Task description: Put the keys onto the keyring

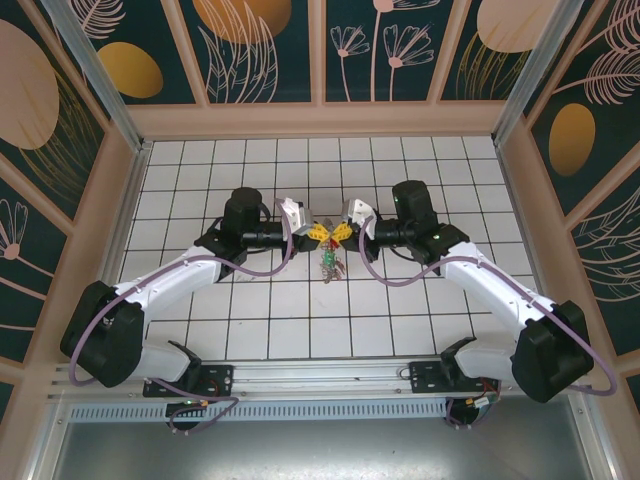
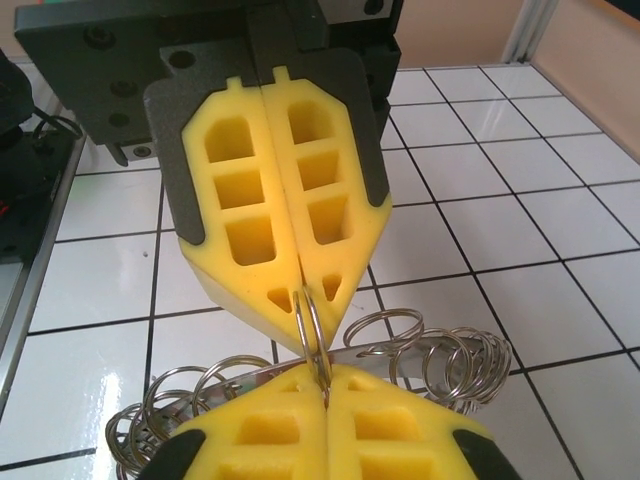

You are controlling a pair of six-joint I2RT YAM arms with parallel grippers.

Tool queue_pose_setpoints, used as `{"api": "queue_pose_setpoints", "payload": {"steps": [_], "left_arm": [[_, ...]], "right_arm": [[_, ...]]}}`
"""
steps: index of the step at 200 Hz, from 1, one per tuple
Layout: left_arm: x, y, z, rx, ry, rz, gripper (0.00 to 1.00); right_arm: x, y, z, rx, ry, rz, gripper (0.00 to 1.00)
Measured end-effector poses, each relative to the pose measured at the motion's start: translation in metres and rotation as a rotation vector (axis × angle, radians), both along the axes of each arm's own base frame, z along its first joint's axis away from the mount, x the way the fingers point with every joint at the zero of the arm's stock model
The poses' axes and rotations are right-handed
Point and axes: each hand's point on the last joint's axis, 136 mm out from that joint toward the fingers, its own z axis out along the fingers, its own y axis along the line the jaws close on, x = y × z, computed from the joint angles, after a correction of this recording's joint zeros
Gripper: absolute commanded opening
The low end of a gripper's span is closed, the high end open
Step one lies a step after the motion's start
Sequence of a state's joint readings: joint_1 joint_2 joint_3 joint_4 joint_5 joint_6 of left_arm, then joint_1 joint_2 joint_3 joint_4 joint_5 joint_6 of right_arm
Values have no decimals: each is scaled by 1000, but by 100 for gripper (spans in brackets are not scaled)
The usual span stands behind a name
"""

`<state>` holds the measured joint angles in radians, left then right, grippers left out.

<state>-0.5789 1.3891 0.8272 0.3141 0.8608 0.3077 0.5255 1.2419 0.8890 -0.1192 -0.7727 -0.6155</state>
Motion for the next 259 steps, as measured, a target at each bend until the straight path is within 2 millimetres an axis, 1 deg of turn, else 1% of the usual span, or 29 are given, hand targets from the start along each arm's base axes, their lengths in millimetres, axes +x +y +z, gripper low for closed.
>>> {"api": "queue_pose_setpoints", "payload": {"steps": [14, 40, 44, 58, 71, 115, 154, 175, 201, 215, 259], "left_arm": [[0, 0, 0, -2, -1, -2, 1], [1, 0, -1, 3, -2, -6, 12], [1, 0, -1, 7, -7, -8, 15], [1, -1, -1, 18, -13, -13, 17], [2, -1, 0, 26, -24, -18, 21], [2, -1, 0, 69, -37, -22, 24], [8, 1, -3, 131, -65, -3, 25], [10, -1, -5, 171, -81, 0, 24], [10, 0, -9, 205, -98, 3, 10], [10, 1, -11, 218, -101, 4, 0], [11, 1, -12, 229, -118, 3, 0]], "right_arm": [[0, 0, 1, 5, 6, 0, 0], [0, 0, 1, 7, 18, -5, 0], [0, 0, 1, 7, 20, -6, 0], [0, 0, 0, 4, 22, -9, 0], [1, -1, -1, -2, 22, -17, 0], [4, -1, -6, -32, 29, -42, 0], [7, 2, -7, -64, 40, -57, 0], [6, 4, -9, -76, 40, -58, 0], [6, 5, -11, -93, 47, -63, 0], [6, 5, -12, -104, 49, -68, 0], [7, 5, -13, -116, 44, -76, 1]]}}
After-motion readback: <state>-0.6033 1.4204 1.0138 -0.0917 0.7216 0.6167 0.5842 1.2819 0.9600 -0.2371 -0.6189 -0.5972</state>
